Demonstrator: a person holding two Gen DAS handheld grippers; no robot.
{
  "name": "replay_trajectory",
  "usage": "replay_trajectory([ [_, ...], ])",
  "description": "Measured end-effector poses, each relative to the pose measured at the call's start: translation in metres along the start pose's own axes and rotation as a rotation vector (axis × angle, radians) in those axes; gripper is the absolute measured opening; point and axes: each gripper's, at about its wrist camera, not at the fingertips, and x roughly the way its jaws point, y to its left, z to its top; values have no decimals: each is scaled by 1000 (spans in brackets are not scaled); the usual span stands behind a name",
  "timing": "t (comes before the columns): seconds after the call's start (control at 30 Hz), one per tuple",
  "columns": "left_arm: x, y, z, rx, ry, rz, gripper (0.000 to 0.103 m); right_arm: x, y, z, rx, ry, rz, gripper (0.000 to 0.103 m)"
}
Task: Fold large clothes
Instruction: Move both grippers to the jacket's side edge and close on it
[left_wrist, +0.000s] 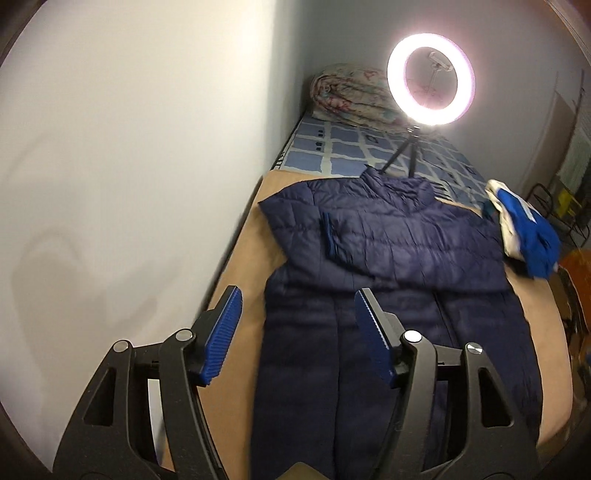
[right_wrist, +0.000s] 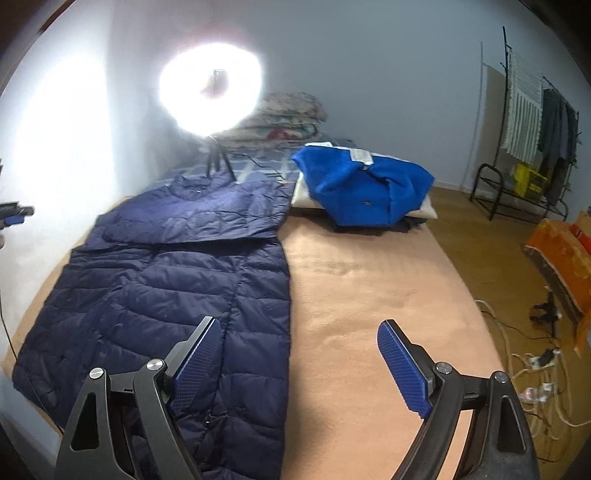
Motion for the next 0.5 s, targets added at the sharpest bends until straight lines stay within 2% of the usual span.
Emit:
replay_trajectory([
  [0.07, -32, 6, -17, 10, -8, -7, 66, 3, -3, -3, 20, 4, 46, 88],
  [0.13, -58, 15, -37, -2, -14, -20, 76, 5, -5, -8, 37, 4, 86, 89],
  [0.2, -74, 22, -62, -22, 3, -46, 79, 11, -7, -14, 52, 22, 117, 89],
  [0.3, -71, 29, -98, -37, 84, -60, 79, 23, -10, -29, 74, 81, 181, 89],
  [0.43, -34, 37, -150, -81, 253, -79, 79, 49, -18, -63, 130, 232, 241, 86],
  [0.5, -16, 43, -167, -126, 318, -99, 79, 55, -25, -77, 162, 280, 281, 85],
])
